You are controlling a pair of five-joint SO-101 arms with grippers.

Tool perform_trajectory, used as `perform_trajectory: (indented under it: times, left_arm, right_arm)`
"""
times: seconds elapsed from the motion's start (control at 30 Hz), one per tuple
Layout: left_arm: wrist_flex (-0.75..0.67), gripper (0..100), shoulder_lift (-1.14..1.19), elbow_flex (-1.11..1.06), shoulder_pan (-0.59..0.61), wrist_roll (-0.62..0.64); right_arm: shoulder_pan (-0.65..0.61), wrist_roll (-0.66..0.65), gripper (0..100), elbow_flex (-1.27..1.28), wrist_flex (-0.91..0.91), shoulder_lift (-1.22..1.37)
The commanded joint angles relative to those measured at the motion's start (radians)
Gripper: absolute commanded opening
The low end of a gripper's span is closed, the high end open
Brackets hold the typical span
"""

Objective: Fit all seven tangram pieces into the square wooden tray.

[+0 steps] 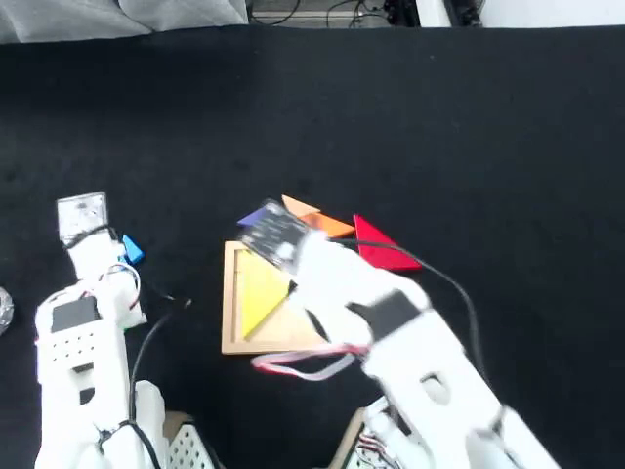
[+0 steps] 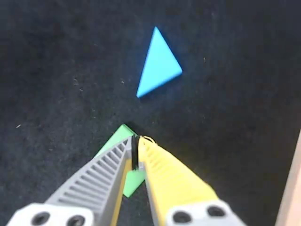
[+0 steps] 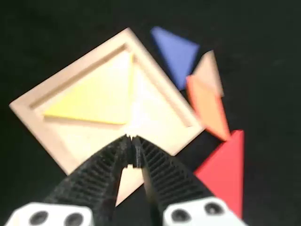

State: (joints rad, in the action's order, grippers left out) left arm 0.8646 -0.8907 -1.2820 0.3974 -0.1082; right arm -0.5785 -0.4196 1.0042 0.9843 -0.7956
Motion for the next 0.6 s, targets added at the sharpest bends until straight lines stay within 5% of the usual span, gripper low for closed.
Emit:
perform_trajectory:
  times: [0.0, 0.1, 0.57]
  left_arm:
    - [-0.198, 3, -0.008, -0.099, 0.005, -0.041]
    - [-0.308, 3, -0.012, -0.165, 0.01, -0.068]
    - [-0.285, 3, -0.012, -0.156, 0.012, -0.083]
  right_arm:
    - [-0.025, -0.008, 1.1, -0.119, -0.112, 0.297]
    - [-0.025, -0.011, 1.1, -0.173, -0.195, 0.452]
    - [-0.014, -0.008, 1.1, -0.262, -0.12, 0.604]
